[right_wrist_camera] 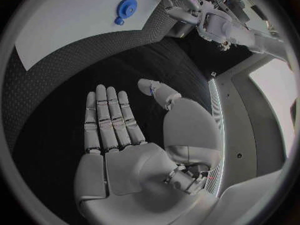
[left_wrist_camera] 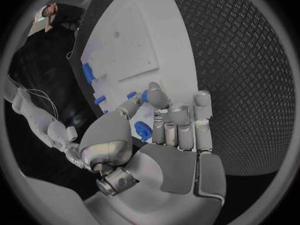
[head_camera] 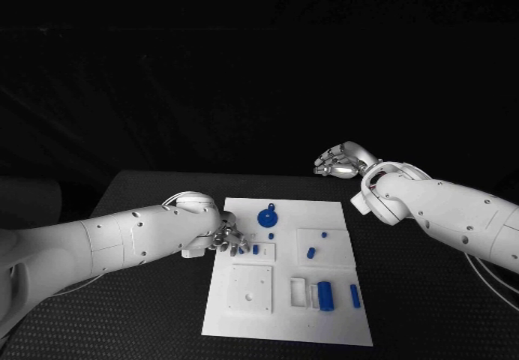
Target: Assemble the parts on the task board
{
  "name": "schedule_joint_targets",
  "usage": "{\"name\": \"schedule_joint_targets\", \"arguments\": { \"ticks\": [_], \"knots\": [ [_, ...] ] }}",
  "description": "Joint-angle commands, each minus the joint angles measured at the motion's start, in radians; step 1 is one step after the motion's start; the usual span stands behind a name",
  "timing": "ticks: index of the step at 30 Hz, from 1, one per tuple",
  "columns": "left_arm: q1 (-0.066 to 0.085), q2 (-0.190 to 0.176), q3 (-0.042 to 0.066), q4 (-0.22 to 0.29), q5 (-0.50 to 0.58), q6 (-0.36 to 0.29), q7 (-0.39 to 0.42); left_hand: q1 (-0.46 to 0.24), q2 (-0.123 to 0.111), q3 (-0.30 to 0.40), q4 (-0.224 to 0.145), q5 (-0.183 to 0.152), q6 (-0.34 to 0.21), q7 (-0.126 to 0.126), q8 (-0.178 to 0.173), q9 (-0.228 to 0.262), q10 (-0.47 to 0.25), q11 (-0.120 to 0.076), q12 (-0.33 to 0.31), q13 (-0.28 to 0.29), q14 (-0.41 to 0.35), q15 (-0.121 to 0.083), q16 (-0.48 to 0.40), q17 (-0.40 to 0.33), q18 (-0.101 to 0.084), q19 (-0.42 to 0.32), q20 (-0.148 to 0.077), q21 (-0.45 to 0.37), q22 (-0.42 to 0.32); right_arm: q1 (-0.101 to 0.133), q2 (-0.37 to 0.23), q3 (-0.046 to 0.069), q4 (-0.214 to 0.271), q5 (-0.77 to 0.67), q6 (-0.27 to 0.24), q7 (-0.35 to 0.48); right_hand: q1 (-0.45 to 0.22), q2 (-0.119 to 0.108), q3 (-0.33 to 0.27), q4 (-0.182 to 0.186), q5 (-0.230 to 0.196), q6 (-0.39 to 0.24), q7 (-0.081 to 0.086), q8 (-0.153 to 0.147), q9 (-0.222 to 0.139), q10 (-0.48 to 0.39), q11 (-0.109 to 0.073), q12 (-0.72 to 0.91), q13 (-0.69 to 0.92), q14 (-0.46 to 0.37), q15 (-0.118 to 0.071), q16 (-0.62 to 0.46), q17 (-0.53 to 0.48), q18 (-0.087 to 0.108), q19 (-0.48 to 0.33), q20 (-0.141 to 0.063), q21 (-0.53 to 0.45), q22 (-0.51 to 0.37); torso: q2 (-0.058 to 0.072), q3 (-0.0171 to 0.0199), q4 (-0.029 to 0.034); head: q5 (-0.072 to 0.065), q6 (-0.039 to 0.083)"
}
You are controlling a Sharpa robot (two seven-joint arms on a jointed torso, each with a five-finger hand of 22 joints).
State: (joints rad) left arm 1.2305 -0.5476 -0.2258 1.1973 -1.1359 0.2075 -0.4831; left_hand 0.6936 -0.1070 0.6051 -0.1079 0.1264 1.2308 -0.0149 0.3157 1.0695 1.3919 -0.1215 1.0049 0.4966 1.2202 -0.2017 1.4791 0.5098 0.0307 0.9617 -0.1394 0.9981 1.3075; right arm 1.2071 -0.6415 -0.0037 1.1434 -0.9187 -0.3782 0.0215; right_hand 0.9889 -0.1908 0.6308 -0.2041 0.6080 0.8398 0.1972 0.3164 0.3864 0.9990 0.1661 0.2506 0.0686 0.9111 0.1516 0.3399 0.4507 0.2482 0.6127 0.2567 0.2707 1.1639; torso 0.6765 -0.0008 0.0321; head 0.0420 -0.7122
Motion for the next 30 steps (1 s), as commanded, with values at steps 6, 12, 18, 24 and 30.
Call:
{"name": "schedule_joint_targets", "arguments": {
  "ticks": [6,12,18,24,30],
  "knots": [
    [-0.002,-0.009,0.003,-0.002,0.025,-0.054,0.003,0.001,-0.023,0.003,0.017,-0.023,0.004,-0.001,-0.009,0.004,0.008,0.000,-0.008,0.001,0.004,-0.005,-0.006,0.000,0.017,0.008,-0.133,-0.005,0.014,-0.002,0.000,0.000,0.002,-0.002,0.010,0.005,-0.002,-0.002,0.004,0.000,0.006,-0.009,0.000,0.004,-0.001,0.002,0.003,-0.007,0.000,-0.008,-0.001,-0.004,-0.002,0.008,-0.003,0.003,-0.006,0.002,-0.001,-0.0004,0.0011,-0.003,0.002],
    [-0.002,-0.006,0.004,-0.015,0.025,-0.088,0.010,-0.002,-0.037,0.008,0.043,-0.061,0.005,-0.002,-0.013,0.008,0.009,-0.001,-0.010,0.002,0.005,-0.006,-0.007,0.000,0.018,0.009,-0.133,-0.007,0.015,-0.002,-0.001,0.000,0.001,-0.002,0.010,0.005,-0.002,-0.002,0.004,0.000,0.007,-0.009,0.000,0.004,-0.001,0.002,0.003,-0.007,0.000,-0.008,-0.001,-0.004,-0.002,0.008,-0.004,0.003,-0.006,0.002,0.000,-0.0009,0.0009,-0.003,0.002],
    [-0.003,-0.012,0.009,-0.017,0.045,-0.121,0.026,-0.005,-0.034,0.008,0.051,-0.067,0.006,-0.002,-0.014,0.009,0.009,-0.001,-0.010,0.002,0.005,-0.007,-0.007,0.000,0.018,0.009,-0.133,-0.008,0.015,-0.003,-0.001,0.000,0.002,-0.002,0.010,0.005,-0.002,-0.002,0.005,0.000,0.008,-0.009,0.000,0.004,-0.001,0.002,0.003,-0.007,0.000,-0.008,-0.001,-0.004,-0.002,0.008,-0.004,0.003,-0.006,0.003,0.000,-0.0004,0.0004,-0.004,0.003],
    [-0.004,-0.019,0.035,-0.017,0.132,-0.135,0.040,-0.005,-0.055,0.007,0.060,-0.071,0.006,-0.002,-0.015,0.011,0.009,-0.001,-0.010,0.003,0.005,-0.008,-0.008,0.000,0.019,0.009,-0.134,-0.008,0.016,-0.004,-0.002,0.000,0.002,-0.002,0.009,0.005,-0.002,-0.002,0.005,0.000,0.008,-0.009,0.000,0.004,-0.001,0.002,0.003,-0.007,0.000,-0.008,-0.001,-0.004,-0.002,0.008,-0.004,0.003,-0.007,0.003,-0.001,-0.0002,0.0006,-0.003,0.005],
    [-0.003,-0.036,0.075,-0.013,0.220,-0.151,0.066,0.002,-0.087,0.018,0.081,-0.074,0.001,0.001,-0.020,0.014,0.006,0.002,-0.015,0.002,0.000,-0.008,-0.012,-0.001,0.019,0.007,-0.133,-0.009,0.016,-0.004,-0.002,0.000,0.003,-0.002,0.009,0.005,-0.002,-0.002,0.005,0.000,0.009,-0.009,0.000,0.004,-0.002,0.002,0.003,-0.007,0.000,-0.008,-0.001,-0.004,-0.002,0.008,-0.004,0.003,-0.007,0.003,0.000,0.0004,0.0002,-0.005,0.006]
  ]
}}
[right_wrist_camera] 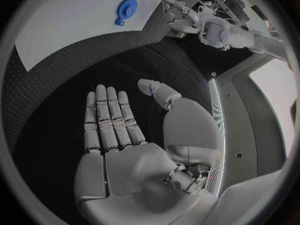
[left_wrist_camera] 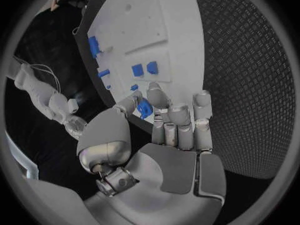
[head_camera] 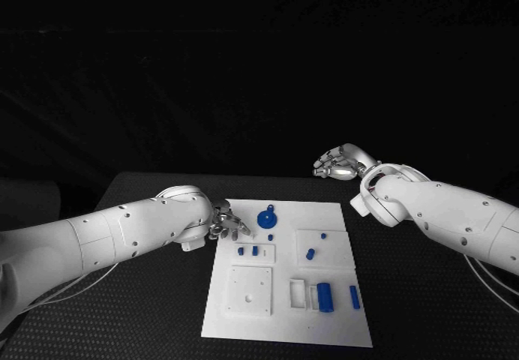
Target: Assemble the parts on the task board
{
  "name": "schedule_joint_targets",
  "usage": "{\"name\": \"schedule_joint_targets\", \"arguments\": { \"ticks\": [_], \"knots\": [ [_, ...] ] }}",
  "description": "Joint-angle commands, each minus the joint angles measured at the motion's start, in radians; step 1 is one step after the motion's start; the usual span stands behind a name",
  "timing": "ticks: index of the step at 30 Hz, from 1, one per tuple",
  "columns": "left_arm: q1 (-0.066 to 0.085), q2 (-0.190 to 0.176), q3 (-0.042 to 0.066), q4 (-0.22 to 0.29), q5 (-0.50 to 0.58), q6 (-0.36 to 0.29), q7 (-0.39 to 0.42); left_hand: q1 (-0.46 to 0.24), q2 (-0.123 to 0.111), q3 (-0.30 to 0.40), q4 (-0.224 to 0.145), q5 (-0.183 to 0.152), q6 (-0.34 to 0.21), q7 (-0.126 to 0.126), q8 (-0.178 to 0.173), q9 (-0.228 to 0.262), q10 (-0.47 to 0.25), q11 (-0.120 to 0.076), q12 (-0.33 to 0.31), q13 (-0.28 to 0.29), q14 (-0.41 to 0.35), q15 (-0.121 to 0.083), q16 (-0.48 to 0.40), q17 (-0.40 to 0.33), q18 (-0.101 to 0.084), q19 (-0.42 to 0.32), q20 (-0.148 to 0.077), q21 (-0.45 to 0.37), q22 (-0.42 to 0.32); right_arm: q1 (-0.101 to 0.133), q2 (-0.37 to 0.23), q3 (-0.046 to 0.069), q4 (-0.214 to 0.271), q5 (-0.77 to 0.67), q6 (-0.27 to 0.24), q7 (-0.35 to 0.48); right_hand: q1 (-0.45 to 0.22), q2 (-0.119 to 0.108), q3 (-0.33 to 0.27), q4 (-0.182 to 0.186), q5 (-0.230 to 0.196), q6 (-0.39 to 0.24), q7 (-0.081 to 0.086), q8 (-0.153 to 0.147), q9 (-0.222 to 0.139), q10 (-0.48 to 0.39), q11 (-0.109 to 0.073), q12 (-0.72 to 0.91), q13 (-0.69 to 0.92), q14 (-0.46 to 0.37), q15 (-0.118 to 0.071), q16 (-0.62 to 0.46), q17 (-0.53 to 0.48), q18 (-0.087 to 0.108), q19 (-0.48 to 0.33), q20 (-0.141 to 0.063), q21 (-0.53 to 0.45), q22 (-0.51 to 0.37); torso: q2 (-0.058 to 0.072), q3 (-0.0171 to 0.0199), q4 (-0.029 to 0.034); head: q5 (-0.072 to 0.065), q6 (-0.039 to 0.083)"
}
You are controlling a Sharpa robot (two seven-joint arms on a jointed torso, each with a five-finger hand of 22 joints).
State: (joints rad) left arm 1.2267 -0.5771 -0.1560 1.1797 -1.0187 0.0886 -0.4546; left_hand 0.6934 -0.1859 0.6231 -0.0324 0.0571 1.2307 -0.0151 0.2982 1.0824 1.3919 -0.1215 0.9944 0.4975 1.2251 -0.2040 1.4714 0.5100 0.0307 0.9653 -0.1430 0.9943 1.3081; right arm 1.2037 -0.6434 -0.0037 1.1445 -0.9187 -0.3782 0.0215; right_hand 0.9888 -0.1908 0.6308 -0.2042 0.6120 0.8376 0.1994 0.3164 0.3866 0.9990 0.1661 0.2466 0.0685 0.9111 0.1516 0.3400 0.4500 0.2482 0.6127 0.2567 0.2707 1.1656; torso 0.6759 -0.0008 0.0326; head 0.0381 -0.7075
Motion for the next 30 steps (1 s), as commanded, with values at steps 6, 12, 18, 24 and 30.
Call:
{"name": "schedule_joint_targets", "arguments": {
  "ticks": [6,12,18,24,30],
  "knots": [
    [0.001,-0.031,0.010,0.011,0.130,-0.001,0.048,0.137,0.032,0.004,-0.092,0.043,-0.023,0.014,-0.021,0.006,-0.002,0.016,-0.035,-0.009,-0.027,0.003,-0.028,-0.012,0.011,-0.015,-0.123,-0.008,0.017,-0.001,-0.002,0.000,0.003,-0.002,0.009,0.005,-0.002,-0.002,0.005,0.000,0.006,-0.007,-0.002,0.004,-0.002,0.002,0.003,-0.003,0.000,-0.008,-0.001,-0.004,-0.001,0.008,-0.004,0.003,-0.007,0.002,0.000,0.0011,-0.0001,0.000,0.003],
    [0.001,-0.049,0.010,0.027,0.133,0.013,0.059,0.263,0.081,-0.002,-0.192,0.132,-0.055,0.028,-0.043,0.008,-0.023,0.029,-0.065,-0.009,-0.047,0.014,-0.050,-0.019,-0.001,-0.031,-0.116,-0.019,0.015,-0.001,-0.004,0.000,0.005,-0.002,0.008,0.005,-0.001,-0.002,0.005,0.000,0.007,-0.007,-0.002,0.004,-0.002,0.002,0.003,-0.003,0.000,-0.008,-0.001,-0.004,-0.001,0.008,-0.004,0.003,-0.007,0.002,0.000,-0.0002,0.0000,-0.001,0.004],
    [-0.005,-0.063,0.008,0.053,0.036,0.000,0.089,0.327,0.120,0.032,-0.232,0.168,-0.156,0.070,-0.136,-0.089,-0.059,0.064,-0.092,-0.017,-0.086,0.041,-0.068,-0.024,-0.011,-0.061,-0.107,-0.037,0.014,-0.001,-0.005,0.000,0.006,-0.002,0.009,0.004,-0.001,-0.002,0.006,0.000,0.007,-0.007,-0.002,0.004,-0.002,0.002,0.003,-0.003,0.000,-0.008,-0.001,-0.004,-0.001,0.008,-0.004,0.003,-0.007,0.002,0.000,-0.0004,0.0012,-0.003,0.004],
    [-0.017,-0.071,0.007,0.067,-0.020,-0.006,0.118,0.354,0.157,0.030,-0.239,0.163,-0.161,0.084,-0.174,-0.160,-0.062,0.078,-0.103,-0.020,-0.092,0.056,-0.075,-0.027,-0.011,-0.066,-0.099,-0.042,0.015,-0.001,-0.006,0.000,0.006,-0.002,0.009,0.005,-0.001,-0.002,0.006,0.000,0.008,-0.007,-0.002,0.004,-0.002,0.002,0.003,-0.003,0.000,-0.008,-0.001,-0.004,-0.001,0.008,-0.004,0.003,-0.007,0.002,0.000,-0.0009,0.0013,-0.003,0.002],
    [-0.027,-0.070,0.005,0.067,-0.034,0.043,0.113,0.354,0.184,0.027,-0.230,0.170,-0.174,0.092,-0.202,-0.207,-0.066,0.085,-0.107,-0.019,-0.098,0.063,-0.078,-0.028,-0.012,-0.071,-0.093,-0.044,0.016,-0.001,-0.006,0.000,0.005,-0.002,0.009,0.005,-0.001,-0.002,0.006,0.000,0.008,-0.007,-0.002,0.004,-0.002,0.002,0.003,-0.003,0.000,-0.008,-0.001,-0.004,-0.001,0.008,-0.004,0.003,-0.008,0.003,0.000,-0.0006,-0.0003,-0.002,0.001]
  ]
}}
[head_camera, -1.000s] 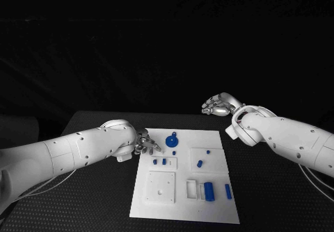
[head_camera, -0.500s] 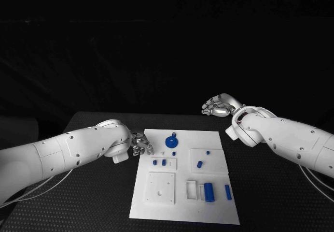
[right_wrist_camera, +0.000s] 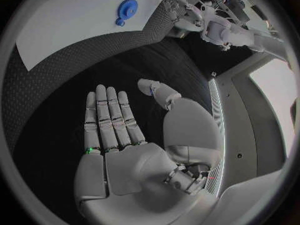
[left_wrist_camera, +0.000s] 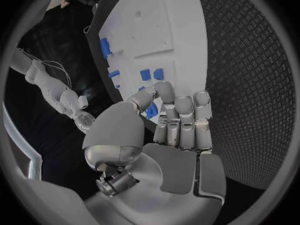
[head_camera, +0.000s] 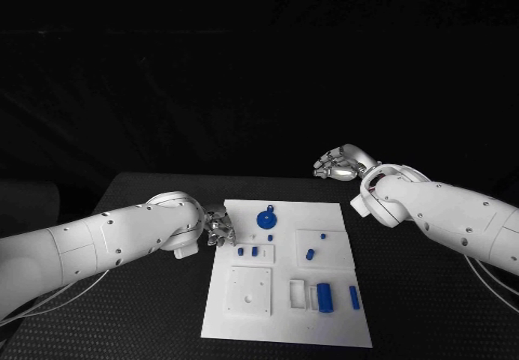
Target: Assemble the parts on the task board
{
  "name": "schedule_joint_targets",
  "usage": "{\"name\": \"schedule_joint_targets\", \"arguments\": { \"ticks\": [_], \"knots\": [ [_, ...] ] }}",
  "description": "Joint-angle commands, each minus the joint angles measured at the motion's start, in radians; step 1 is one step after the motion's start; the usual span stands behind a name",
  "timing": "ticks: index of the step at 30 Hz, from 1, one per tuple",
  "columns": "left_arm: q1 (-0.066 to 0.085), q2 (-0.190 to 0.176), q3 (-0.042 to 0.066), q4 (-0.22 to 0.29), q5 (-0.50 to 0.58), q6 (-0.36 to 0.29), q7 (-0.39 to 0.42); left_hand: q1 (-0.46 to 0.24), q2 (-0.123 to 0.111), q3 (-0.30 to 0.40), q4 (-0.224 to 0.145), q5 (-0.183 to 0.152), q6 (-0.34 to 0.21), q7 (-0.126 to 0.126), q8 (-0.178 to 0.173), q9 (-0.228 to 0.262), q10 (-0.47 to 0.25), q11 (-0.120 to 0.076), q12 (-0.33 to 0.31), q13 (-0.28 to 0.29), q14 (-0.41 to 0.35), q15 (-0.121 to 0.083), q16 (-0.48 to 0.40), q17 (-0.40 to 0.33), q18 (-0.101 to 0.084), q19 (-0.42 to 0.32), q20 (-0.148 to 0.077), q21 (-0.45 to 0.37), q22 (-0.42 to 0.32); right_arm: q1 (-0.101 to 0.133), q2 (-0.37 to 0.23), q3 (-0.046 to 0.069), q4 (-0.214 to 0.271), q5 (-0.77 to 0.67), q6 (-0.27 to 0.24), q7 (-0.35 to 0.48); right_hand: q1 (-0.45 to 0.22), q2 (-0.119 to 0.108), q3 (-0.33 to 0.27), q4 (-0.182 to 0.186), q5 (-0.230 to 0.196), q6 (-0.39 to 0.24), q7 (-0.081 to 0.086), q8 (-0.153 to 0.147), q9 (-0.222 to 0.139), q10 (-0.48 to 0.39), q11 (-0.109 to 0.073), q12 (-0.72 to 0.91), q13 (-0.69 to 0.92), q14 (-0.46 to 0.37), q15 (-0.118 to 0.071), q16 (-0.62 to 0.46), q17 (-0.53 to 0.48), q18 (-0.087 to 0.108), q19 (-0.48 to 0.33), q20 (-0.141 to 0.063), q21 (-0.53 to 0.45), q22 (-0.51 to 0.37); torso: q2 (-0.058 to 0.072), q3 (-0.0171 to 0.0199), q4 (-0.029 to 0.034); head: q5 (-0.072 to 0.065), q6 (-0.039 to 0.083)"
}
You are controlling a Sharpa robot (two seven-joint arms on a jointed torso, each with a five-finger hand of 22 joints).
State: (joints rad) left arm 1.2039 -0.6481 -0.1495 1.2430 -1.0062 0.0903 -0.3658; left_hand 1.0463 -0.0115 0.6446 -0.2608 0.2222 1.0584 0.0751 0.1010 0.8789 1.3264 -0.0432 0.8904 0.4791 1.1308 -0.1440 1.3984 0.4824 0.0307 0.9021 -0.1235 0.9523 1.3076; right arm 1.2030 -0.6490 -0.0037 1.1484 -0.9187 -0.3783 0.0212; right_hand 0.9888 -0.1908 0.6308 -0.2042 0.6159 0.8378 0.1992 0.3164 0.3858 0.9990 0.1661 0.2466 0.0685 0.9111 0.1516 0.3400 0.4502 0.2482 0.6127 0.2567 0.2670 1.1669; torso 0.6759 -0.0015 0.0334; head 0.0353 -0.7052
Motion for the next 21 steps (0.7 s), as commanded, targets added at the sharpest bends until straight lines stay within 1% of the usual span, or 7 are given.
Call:
{"name": "schedule_joint_targets", "arguments": {
  "ticks": [1,4,10,13,16,21],
  "knots": [
    [-0.006,0.000,-0.002,0.006,-0.057,0.052,0.023,0.002,0.012,0.006,-0.003,0.007,-0.003,0.002,-0.008,-0.008,-0.001,0.008,-0.003,0.000,-0.005,0.004,-0.005,-0.001,-0.012,-0.009,-0.112,-0.003,0.017,-0.001,0.000,0.000,0.001,-0.002,0.009,0.005,-0.001,-0.002,0.006,0.000,0.004,-0.008,-0.002,0.004,-0.001,0.002,0.003,-0.003,0.000,-0.008,-0.001,-0.004,-0.001,0.008,-0.004,0.003,-0.004,0.001,0.000,0.0004,-0.0009,0.001,-0.001],
    [-0.008,-0.001,-0.003,0.008,-0.059,0.058,0.021,0.004,0.014,0.004,-0.008,0.018,-0.001,0.004,-0.012,-0.021,-0.002,0.009,-0.003,0.001,-0.007,0.005,-0.003,0.000,-0.012,-0.011,-0.110,-0.002,0.018,-0.001,-0.001,0.000,0.000,-0.002,0.008,0.005,-0.001,-0.002,0.006,0.000,0.004,-0.008,-0.001,0.004,-0.001,0.002,0.003,-0.004,0.000,-0.008,-0.001,-0.004,-0.001,0.008,-0.004,0.003,-0.004,0.002,0.000,0.0007,-0.0006,0.001,-0.001],
    [-0.012,0.003,-0.004,0.008,-0.059,0.067,0.021,0.007,0.015,0.003,-0.012,0.022,0.004,0.003,-0.013,-0.031,-0.001,0.009,-0.002,0.002,-0.006,0.005,-0.002,0.001,-0.011,-0.010,-0.110,-0.001,0.018,-0.001,0.000,0.000,0.001,-0.002,0.008,0.005,-0.001,-0.002,0.006,0.000,0.004,-0.008,-0.001,0.004,-0.002,0.002,0.003,-0.004,0.000,-0.008,-0.001,-0.004,-0.001,0.008,-0.004,0.003,-0.004,0.002,0.000,0.0009,-0.0010,0.001,-0.002],
    [-0.015,0.006,-0.007,0.007,-0.054,0.073,0.024,0.008,0.015,0.003,-0.013,0.024,0.006,0.003,-0.013,-0.035,0.000,0.009,-0.002,0.002,-0.006,0.005,-0.001,0.001,-0.011,-0.010,-0.109,-0.001,0.018,-0.001,0.000,0.000,0.001,-0.002,0.008,0.005,-0.001,-0.002,0.006,0.000,0.004,-0.008,-0.001,0.004,-0.002,0.002,0.003,-0.004,0.000,-0.008,-0.001,-0.004,-0.001,0.008,-0.004,0.003,-0.004,0.002,0.000,0.0010,-0.0011,0.001,-0.002],
    [-0.019,0.007,-0.009,0.009,-0.042,0.066,0.026,0.008,0.015,0.002,-0.014,0.024,0.009,0.003,-0.013,-0.037,0.000,0.009,-0.002,0.002,-0.006,0.005,-0.001,0.001,-0.011,-0.010,-0.109,-0.001,0.018,-0.001,0.000,0.000,0.000,-0.002,0.009,0.005,-0.001,-0.002,0.006,0.000,0.004,-0.008,-0.001,0.004,-0.002,0.002,0.003,-0.004,0.000,-0.008,-0.001,-0.004,-0.001,0.008,-0.004,0.003,-0.004,0.002,0.001,0.0013,-0.0013,0.000,-0.003],
    [-0.019,0.007,-0.009,0.009,-0.030,0.051,0.027,0.008,0.016,0.001,-0.014,0.025,0.012,0.002,-0.012,-0.040,0.000,0.008,-0.002,0.003,-0.006,0.005,0.000,0.001,-0.010,-0.010,-0.109,-0.001,0.018,-0.001,0.000,0.000,0.000,-0.002,0.008,0.005,-0.001,-0.002,0.006,0.000,0.004,-0.008,-0.001,0.005,-0.002,0.002,0.003,-0.004,0.000,-0.008,-0.001,-0.004,-0.001,0.008,-0.004,0.003,-0.005,0.002,0.001,0.0013,-0.0015,0.000,-0.004]
  ]
}}
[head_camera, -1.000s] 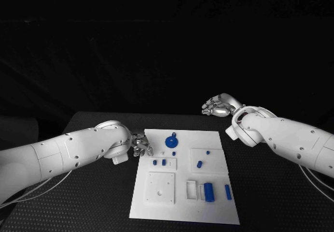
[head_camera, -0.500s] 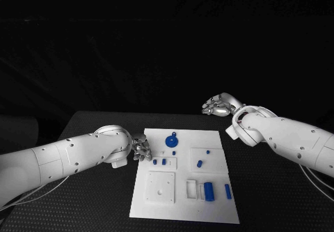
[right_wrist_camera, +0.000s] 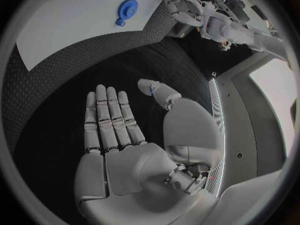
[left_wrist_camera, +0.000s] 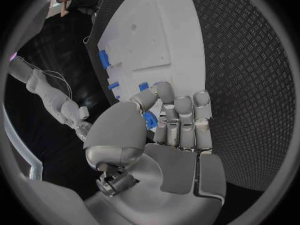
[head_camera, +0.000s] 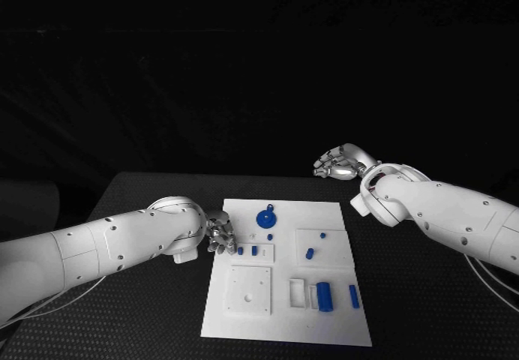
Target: Assemble the parts on the task board
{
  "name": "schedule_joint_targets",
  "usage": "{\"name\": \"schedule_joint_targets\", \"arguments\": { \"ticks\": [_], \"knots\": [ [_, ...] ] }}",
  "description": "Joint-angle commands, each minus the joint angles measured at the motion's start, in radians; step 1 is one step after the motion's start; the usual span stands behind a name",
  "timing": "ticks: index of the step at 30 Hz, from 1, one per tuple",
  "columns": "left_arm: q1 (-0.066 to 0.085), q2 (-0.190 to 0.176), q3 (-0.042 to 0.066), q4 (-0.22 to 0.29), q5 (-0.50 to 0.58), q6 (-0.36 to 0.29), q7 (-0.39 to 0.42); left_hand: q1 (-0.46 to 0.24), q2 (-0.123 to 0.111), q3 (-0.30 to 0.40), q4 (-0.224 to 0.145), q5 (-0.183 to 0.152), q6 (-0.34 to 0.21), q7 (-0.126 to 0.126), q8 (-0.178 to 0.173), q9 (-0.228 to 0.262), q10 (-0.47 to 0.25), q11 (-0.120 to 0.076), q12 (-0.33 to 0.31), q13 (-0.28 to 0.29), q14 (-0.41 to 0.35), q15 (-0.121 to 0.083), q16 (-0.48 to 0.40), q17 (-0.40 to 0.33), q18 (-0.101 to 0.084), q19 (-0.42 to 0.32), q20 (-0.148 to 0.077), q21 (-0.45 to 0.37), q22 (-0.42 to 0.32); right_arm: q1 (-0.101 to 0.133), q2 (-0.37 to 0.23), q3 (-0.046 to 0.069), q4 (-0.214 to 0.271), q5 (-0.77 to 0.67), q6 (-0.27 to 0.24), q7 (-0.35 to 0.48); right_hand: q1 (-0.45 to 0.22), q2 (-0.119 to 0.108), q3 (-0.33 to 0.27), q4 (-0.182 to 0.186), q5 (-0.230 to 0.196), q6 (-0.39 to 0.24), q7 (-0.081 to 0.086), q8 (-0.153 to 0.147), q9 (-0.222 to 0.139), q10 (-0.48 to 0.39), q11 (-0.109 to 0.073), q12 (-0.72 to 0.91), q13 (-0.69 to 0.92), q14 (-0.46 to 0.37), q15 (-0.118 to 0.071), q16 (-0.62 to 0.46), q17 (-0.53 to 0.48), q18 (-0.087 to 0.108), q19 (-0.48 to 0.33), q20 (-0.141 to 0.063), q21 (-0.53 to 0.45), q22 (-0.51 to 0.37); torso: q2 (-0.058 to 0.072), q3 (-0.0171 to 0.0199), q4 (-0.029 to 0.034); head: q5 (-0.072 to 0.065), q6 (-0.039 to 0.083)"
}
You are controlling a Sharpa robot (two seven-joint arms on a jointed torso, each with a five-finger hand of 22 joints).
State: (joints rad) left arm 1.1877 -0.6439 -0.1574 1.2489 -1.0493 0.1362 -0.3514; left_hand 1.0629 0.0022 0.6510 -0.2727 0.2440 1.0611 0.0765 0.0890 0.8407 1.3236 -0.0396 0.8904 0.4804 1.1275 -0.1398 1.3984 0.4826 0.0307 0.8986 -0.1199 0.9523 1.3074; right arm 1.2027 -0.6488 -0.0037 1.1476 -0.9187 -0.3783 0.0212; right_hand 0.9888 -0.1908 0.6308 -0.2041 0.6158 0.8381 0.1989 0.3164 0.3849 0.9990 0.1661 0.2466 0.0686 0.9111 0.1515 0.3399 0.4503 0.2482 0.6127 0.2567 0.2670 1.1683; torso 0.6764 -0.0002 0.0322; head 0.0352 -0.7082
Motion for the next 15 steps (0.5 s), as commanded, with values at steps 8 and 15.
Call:
{"name": "schedule_joint_targets", "arguments": {
  "ticks": [8,15],
  "knots": [
    [-0.003,0.002,-0.001,0.003,0.022,-0.009,0.011,-0.009,0.003,-0.006,-0.002,0.005,0.015,0.000,0.001,-0.008,0.005,0.003,-0.001,0.002,-0.001,-0.001,0.001,0.001,-0.010,-0.004,-0.113,0.000,0.018,0.000,0.000,0.000,0.001,-0.002,0.008,0.005,-0.001,-0.002,0.006,0.000,0.005,-0.008,-0.001,0.005,-0.001,0.002,0.003,-0.004,0.000,-0.008,-0.001,-0.004,-0.001,0.008,-0.004,0.003,-0.005,0.001,0.000,0.0001,0.0002,0.000,-0.001],
    [-0.003,0.002,0.000,0.004,0.023,-0.025,0.016,-0.009,0.004,-0.007,-0.002,0.006,0.019,-0.001,0.002,-0.012,0.006,0.002,-0.001,0.002,0.000,-0.002,0.002,0.001,-0.009,-0.002,-0.113,0.000,0.018,0.000,0.000,0.000,0.000,-0.002,0.009,0.005,-0.001,-0.002,0.006,0.000,0.005,-0.008,-0.001,0.005,-0.001,0.002,0.003,-0.004,0.000,-0.008,-0.001,-0.004,-0.001,0.008,-0.004,0.003,-0.005,0.002,0.000,-0.0005,0.0001,-0.001,-0.001]
  ]
}}
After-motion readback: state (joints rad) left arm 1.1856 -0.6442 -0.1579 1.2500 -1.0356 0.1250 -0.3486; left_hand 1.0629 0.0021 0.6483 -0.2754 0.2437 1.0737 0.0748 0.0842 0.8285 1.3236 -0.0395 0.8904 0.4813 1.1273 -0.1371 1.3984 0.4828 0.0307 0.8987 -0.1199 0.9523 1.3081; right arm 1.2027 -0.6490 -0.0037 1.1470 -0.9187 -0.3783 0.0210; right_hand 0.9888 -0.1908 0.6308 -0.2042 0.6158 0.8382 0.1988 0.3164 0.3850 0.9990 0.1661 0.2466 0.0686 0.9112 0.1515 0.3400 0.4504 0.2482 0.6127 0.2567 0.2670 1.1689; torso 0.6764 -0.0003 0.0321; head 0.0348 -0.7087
